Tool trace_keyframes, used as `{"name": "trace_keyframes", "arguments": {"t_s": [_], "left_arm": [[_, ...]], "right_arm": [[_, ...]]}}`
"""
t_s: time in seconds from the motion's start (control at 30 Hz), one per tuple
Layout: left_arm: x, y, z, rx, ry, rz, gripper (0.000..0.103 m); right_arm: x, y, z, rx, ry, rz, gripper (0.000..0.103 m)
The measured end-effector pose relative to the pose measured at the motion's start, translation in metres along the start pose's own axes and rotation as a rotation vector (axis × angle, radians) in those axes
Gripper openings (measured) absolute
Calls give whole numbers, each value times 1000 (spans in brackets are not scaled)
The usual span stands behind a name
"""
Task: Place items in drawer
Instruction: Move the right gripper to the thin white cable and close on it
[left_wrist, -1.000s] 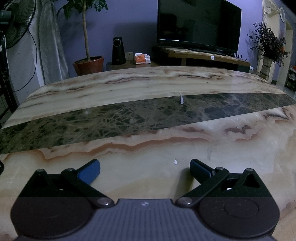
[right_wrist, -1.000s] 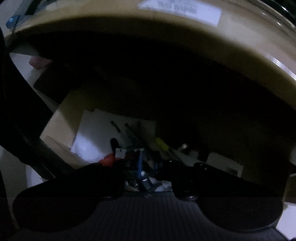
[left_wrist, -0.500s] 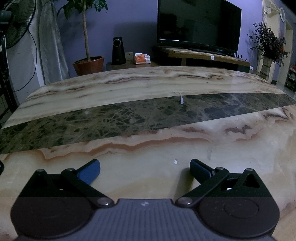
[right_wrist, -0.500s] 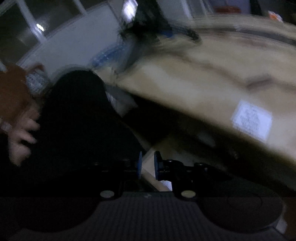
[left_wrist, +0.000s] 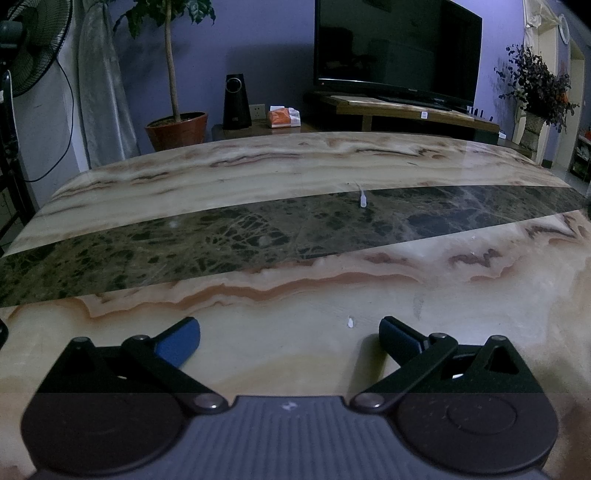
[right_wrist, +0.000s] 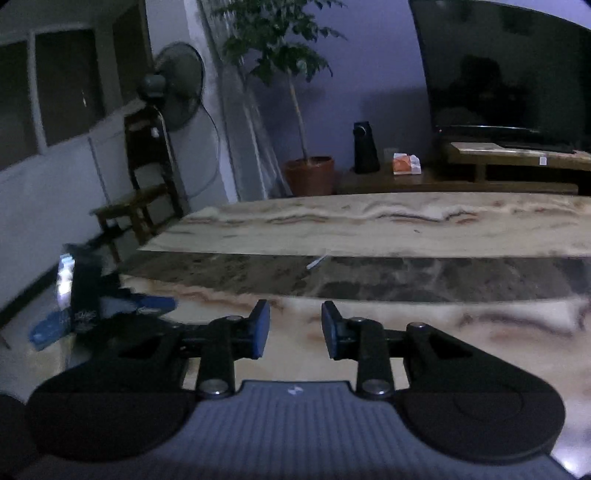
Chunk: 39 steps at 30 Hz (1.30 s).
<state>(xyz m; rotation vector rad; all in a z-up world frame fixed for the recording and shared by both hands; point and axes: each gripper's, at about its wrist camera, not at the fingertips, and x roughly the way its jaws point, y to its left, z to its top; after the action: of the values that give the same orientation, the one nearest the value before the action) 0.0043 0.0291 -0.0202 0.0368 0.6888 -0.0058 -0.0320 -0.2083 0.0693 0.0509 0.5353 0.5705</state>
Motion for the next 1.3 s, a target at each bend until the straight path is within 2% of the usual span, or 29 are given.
{"name": "trace_keyframes", "arguments": {"t_s": [0.27, 0.37, 0.5, 0.63, 0.87, 1.03, 1.17, 1.23, 1.3], "left_arm": [[0, 0, 0, 0, 0, 0, 103], [0, 0, 0, 0, 0, 0, 103], [0, 0, 0, 0, 0, 0, 103], [0, 0, 0, 0, 0, 0, 103], [0, 0, 0, 0, 0, 0, 103], [0, 0, 0, 0, 0, 0, 103], [0, 0, 0, 0, 0, 0, 103], [0, 0, 0, 0, 0, 0, 103], [0, 0, 0, 0, 0, 0, 103]], "right_arm": [[92, 19, 29, -131, 54, -85, 33], [121, 18, 35, -134, 77, -105, 33], [152, 12, 41, -71, 97, -109, 33], [177, 11, 41, -68, 114, -142, 33], [205, 6, 37, -7, 130, -141, 33], [218, 10, 33, -48, 161, -161, 34], [221, 9, 30, -79, 162, -182, 30], [221, 6, 31, -77, 161, -189, 21], [219, 2, 31, -69, 156, -201, 5]]}}
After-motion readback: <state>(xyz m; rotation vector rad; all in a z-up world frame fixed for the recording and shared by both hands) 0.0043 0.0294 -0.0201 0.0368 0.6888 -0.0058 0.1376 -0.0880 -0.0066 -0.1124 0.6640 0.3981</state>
